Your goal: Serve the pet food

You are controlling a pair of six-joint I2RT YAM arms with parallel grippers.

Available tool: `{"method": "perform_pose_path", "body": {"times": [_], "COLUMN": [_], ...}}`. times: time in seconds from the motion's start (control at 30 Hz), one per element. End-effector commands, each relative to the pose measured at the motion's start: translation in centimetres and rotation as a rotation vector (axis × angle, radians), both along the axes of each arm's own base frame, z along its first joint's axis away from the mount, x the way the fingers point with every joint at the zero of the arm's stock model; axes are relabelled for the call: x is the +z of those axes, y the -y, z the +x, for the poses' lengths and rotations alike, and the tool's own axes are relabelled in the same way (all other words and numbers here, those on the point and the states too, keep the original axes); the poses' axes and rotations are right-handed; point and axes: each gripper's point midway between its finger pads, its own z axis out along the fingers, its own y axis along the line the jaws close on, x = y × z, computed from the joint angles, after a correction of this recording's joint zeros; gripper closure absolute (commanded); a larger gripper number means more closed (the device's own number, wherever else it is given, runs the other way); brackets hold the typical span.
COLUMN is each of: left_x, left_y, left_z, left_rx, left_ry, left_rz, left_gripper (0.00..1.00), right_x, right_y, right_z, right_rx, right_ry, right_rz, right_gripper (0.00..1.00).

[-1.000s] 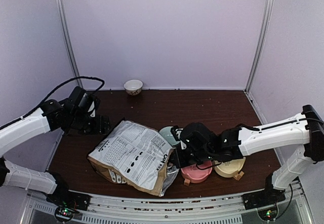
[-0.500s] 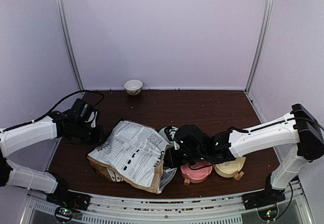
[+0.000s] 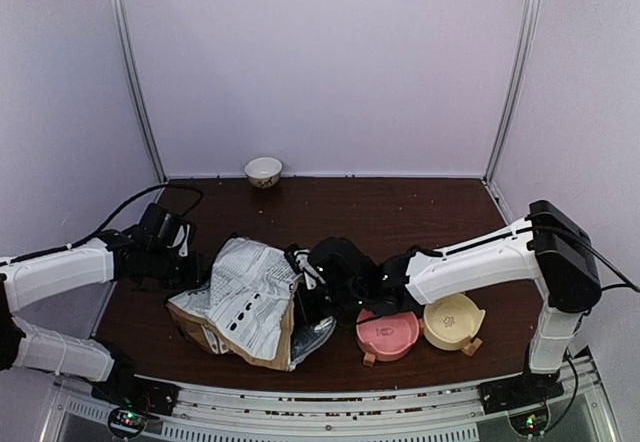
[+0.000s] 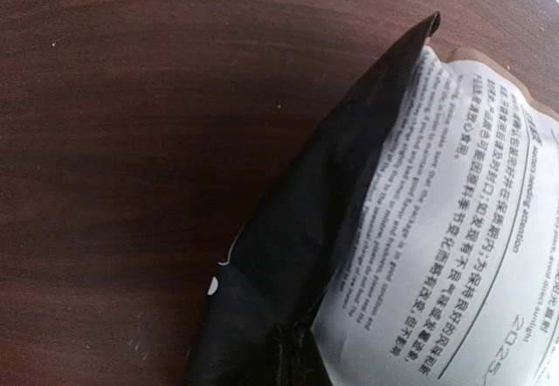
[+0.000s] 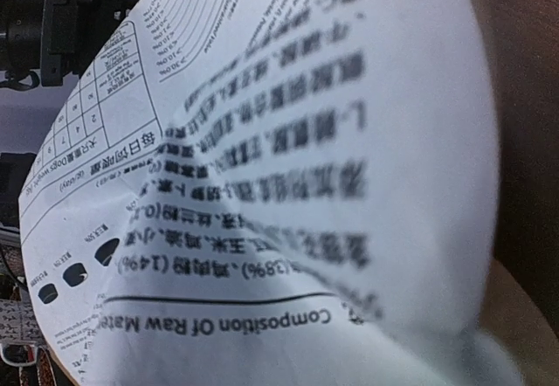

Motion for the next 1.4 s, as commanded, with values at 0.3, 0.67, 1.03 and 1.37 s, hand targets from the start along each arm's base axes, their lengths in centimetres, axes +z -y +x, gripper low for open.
{"method": "perform_pose_path", "body": {"times": [0.3, 0.67, 1.03, 1.37], "left_x": [8.4, 16.2, 13.1, 12.3], "left_y": [0.1, 13.7, 15.6, 15.1], "left_z": [-0.6, -7.3, -8.9, -9.2], "left_rx": [-0.083, -0.478, -0.540, -0.532], "left_ry": [0.140, 0.170, 0.092, 0.072], "left_rz": [0.089, -0.001, 0.222, 0.263], "left_gripper": [0.28, 0.20, 0.15, 0.38], "right_x": [6.9, 12.4, 12.7, 12.8], "right_y": [-4.9, -4.5, -4.2, -4.0], "right_z": [0.6, 1.4, 1.5, 1.5], "right_rx": [0.119, 0.083, 0.075, 0.065], "right_ry": [0.038, 0.102, 0.109, 0.109], "right_rz": [0.326, 0.431, 0.434, 0.434], "right_gripper": [1.00, 1.00, 1.00, 1.00]}}
